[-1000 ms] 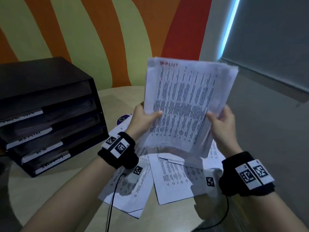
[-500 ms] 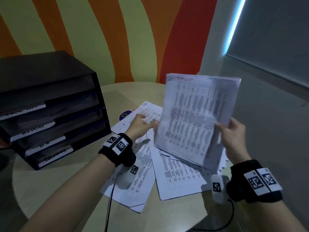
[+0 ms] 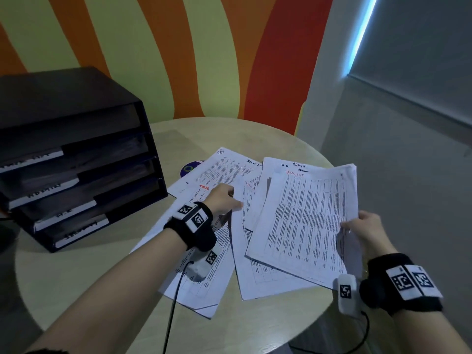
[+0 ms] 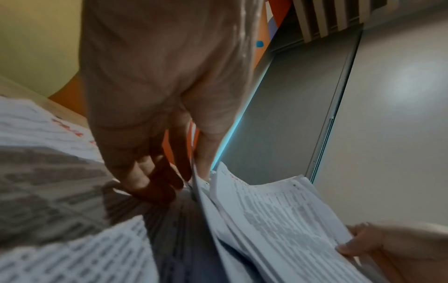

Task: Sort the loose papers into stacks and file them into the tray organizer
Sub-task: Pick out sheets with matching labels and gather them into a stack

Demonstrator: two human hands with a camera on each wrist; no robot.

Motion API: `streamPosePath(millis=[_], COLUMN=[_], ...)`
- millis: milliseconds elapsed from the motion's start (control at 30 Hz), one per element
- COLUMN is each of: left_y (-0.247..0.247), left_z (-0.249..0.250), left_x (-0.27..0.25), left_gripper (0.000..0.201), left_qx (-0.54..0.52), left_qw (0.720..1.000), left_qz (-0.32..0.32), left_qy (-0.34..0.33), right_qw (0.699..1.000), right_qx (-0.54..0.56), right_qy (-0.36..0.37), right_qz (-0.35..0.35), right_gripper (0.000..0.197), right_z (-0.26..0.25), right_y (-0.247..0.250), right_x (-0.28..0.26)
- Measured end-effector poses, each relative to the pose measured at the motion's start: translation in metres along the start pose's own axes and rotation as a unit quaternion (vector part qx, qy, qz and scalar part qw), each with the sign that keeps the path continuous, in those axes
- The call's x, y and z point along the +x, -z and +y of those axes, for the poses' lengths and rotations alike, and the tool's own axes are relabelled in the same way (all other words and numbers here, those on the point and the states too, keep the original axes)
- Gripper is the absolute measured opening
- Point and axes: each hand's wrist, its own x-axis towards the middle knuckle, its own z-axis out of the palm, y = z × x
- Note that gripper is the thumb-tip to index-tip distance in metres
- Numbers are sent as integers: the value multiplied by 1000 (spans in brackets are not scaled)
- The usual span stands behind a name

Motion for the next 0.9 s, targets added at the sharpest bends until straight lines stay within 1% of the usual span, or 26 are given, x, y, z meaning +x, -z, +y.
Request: streamPosePath(millis=[33,67,100,167,200,267,333,367,400,467,500,533,600,633,700,767,867,900], left_y=[-4,-8,-9,-3,4,26,54,70,86,116,130,141,153,155,155,146,117,104], left_z=[2,2,2,3,4,8,16,19,24,26,22,20,16,15,16,18,15,14], left_x=[-2,-3,-4,-7,-9,-12,-20,-23,-30,-38,-38,-39,-40,-41,-43,-43,-39,-36], left_gripper=[29,33,35,26,22,22,18,16,15,31,35,32,14,9,13,17,17,18], left_qx=[6,17,28,24,10,-56,-124,-156,-172,-172,-177,-189,-228,-247,-271,-267,-229,-217], left_qw=[1000,1000,1000,998,994,977,947,932,921,907,900,895,886,881,877,886,918,930], left_qz=[-15,-14,3,64,108,204,289,318,335,357,364,367,364,361,350,331,289,264], left_qy=[1,-1,-3,-8,-15,-38,-64,-80,-99,-144,-160,-168,-176,-182,-187,-183,-143,-132], right_qw=[1000,1000,1000,1000,1000,1000,1000,1000,1000,1000,1000,1000,999,999,997,995,988,985], right_qx=[-2,-3,-3,-1,-1,-4,-4,-4,-4,-8,-9,-7,0,7,20,27,59,75], right_qy=[0,1,3,1,-3,-9,-9,-9,-7,-1,2,7,15,19,35,59,70,70], right_qz=[-2,-5,-9,-15,-17,-19,-20,-22,-24,-26,-26,-27,-36,-45,-63,-76,-121,-137], right_gripper=[23,24,25,25,25,24,23,23,23,24,24,23,22,23,23,24,27,26], right_z=[0,0,1,1,2,3,4,3,3,1,-1,-3,-7,-11,-16,-22,-32,-36], right_y=[-1,-2,-4,-5,-5,-5,-5,-5,-5,-7,-8,-9,-12,-14,-18,-20,-25,-27], right_x=[0,1,2,1,2,2,1,0,0,0,-1,-1,-3,-7,-12,-18,-27,-29])
